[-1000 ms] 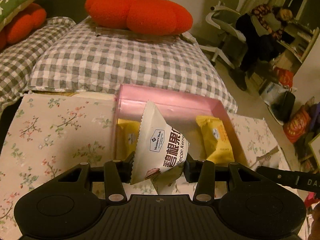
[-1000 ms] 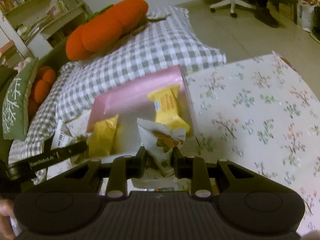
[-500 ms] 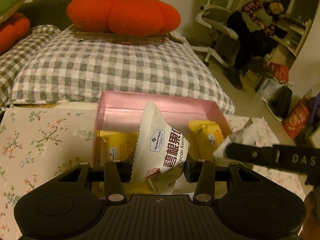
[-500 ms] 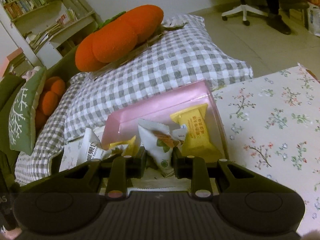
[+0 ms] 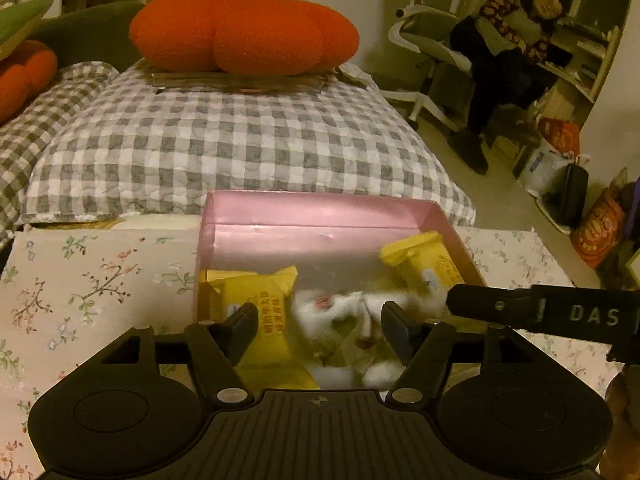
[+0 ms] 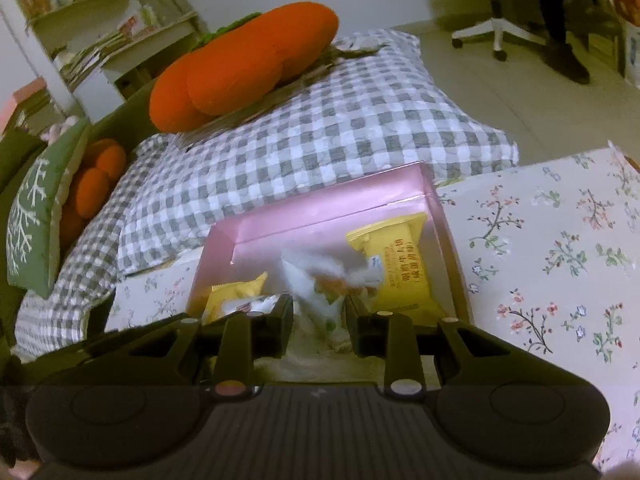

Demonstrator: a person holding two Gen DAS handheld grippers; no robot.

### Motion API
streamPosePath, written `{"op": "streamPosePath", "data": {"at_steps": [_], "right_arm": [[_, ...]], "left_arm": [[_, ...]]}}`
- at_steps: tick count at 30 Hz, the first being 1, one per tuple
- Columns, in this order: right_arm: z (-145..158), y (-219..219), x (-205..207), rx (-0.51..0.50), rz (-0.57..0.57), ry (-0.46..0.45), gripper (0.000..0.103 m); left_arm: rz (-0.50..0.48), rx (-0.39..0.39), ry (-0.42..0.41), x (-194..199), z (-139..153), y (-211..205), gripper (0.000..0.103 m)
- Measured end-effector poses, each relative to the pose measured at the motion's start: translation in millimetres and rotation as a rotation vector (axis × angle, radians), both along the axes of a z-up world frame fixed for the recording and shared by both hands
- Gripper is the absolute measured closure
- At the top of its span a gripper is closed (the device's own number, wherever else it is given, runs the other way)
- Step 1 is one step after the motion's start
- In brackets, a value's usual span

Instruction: Organize snacks

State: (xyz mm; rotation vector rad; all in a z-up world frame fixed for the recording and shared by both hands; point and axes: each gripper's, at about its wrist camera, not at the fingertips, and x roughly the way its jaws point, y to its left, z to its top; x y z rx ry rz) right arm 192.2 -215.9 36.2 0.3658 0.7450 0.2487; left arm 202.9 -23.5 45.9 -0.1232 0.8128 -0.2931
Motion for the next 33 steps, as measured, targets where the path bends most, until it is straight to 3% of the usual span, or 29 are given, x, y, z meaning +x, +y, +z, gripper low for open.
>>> {"op": "streamPosePath", "data": {"at_steps": [12,33], "right_arm": [[10.9,-11.4,-12.8,0.047,0.000,0.032,0.069],[19.0,0.5,-56.2,-0.060,0.088,0.105,0.051]], "left_arm": [[0.085,-0.050,0.044,-9.4,15.0,22.3,0.031],[0.085,0.055,0.123,-61.4,19.9,40.5,0.028]]}}
